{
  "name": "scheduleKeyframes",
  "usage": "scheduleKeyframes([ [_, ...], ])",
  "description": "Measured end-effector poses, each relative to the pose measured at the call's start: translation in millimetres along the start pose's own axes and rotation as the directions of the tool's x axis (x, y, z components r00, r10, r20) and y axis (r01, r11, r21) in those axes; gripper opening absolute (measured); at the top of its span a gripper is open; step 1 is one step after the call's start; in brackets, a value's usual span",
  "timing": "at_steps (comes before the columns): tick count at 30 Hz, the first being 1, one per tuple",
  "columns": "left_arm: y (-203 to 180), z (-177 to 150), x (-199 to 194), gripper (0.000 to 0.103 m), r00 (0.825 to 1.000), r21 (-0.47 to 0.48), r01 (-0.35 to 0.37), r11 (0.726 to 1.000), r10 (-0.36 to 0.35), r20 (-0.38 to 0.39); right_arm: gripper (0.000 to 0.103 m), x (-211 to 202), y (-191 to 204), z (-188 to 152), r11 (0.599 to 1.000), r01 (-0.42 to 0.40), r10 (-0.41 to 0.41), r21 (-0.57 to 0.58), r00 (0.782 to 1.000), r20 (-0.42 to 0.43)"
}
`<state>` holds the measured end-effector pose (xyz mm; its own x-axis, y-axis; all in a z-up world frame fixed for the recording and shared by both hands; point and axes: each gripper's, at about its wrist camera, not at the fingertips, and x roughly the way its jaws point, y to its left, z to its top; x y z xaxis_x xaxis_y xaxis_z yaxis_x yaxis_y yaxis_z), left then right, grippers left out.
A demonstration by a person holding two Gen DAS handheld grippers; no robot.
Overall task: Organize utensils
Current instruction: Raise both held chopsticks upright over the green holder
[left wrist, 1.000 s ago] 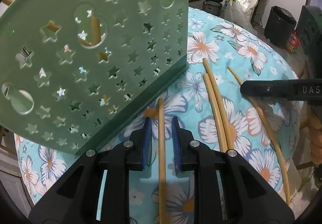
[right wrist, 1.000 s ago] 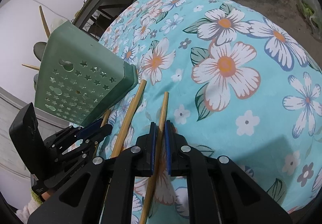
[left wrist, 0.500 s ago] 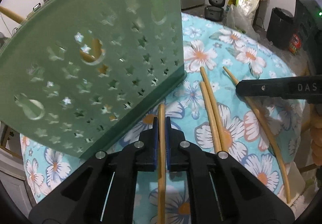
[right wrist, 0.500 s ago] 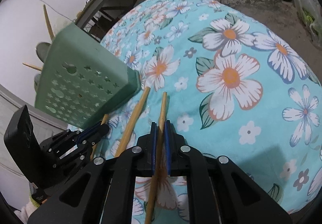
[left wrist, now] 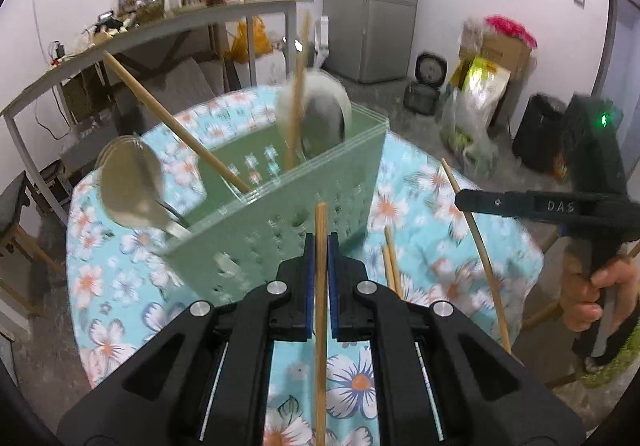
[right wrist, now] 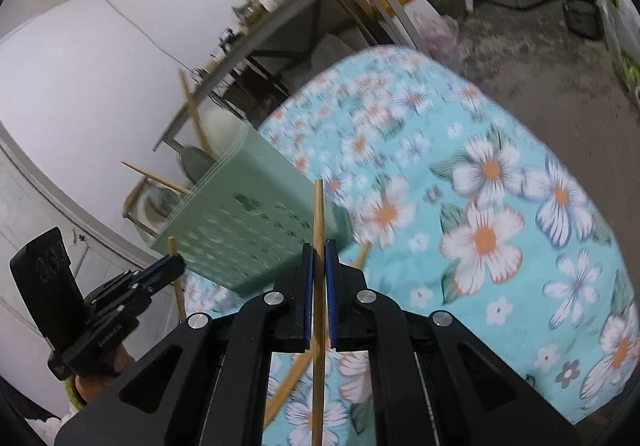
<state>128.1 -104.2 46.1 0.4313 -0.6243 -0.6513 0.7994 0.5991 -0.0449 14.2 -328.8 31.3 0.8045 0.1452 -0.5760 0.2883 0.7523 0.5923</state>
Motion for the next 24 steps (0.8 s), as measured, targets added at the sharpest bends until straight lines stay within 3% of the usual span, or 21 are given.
scheduleKeyframes([
  [8,28,27,-70,0.001,0.985,-0.096,0.045,0.994,-0.028,0.170,0.006,-32,19,13,0.998,-0.016,0.020,-0.055,0.996,0.082],
  [12,30,40,-91,0.001,0.975,-0.079,0.040,0.996,-0.021,0.223,0.006,-35,21,14,0.998,-0.013,0.019,-0.058,0.996,0.092],
  [15,22,35,-76,0.001,0.985,-0.059,0.069,0.996,-0.059,0.162,0.006,-34,20,14,0.998,-0.014,0.019,-0.055,0.996,0.085],
  [20,-1,-3,-19,0.004,0.991,-0.010,0.129,0.992,-0.129,-0.045,0.006,-23,14,6,0.999,-0.007,0.008,-0.036,0.999,0.047],
  [22,-7,-18,1,0.013,0.986,0.002,0.129,0.992,-0.128,-0.105,0.006,-20,11,3,1.000,-0.008,0.008,-0.026,1.000,0.030],
  [24,-15,-35,27,0.021,0.981,0.054,0.085,0.995,-0.075,-0.179,0.006,-16,8,0,1.000,-0.009,0.010,-0.019,1.000,0.021],
])
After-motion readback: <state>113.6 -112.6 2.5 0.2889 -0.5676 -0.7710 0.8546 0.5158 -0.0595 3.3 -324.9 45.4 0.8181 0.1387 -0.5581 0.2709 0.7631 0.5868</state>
